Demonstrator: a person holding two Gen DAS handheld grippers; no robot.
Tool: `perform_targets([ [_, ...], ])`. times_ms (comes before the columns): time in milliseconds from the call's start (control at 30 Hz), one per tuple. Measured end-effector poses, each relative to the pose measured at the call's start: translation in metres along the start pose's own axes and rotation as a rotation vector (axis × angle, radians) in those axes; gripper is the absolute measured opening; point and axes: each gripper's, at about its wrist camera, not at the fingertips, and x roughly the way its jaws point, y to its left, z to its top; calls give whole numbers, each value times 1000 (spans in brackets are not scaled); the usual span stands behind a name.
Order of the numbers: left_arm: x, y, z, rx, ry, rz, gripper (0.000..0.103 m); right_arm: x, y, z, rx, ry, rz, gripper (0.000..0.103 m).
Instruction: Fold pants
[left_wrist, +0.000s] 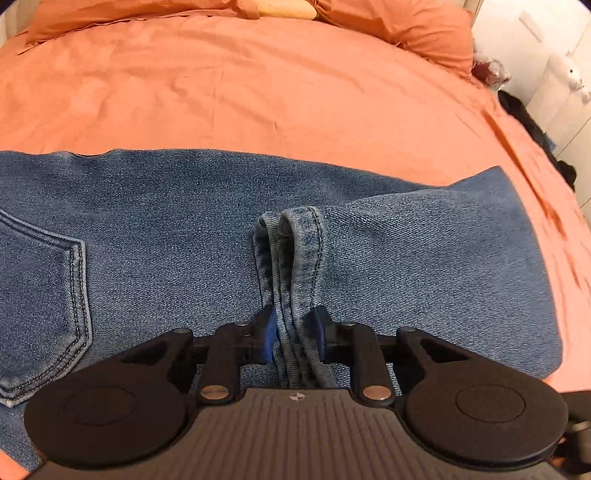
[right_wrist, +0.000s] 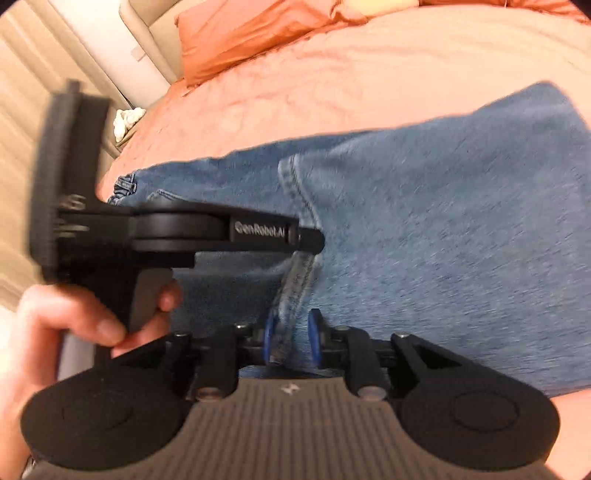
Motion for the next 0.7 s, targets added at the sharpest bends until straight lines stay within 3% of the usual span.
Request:
perform_targets([
  [133, 0, -9, -2, 50, -6, 33, 28, -39, -22, 14, -60, -68, -94, 15],
  [333, 1, -4, 0, 29, 9, 23, 31, -73, -83, 72, -76, -158, -297, 15],
  [500, 2, -7, 1, 50, 18, 38, 34, -52, -126, 106, -47, -130, -323, 11],
  [700, 10, 2, 9, 15, 33, 1, 40, 0, -161, 115, -22, -24, -381, 0],
])
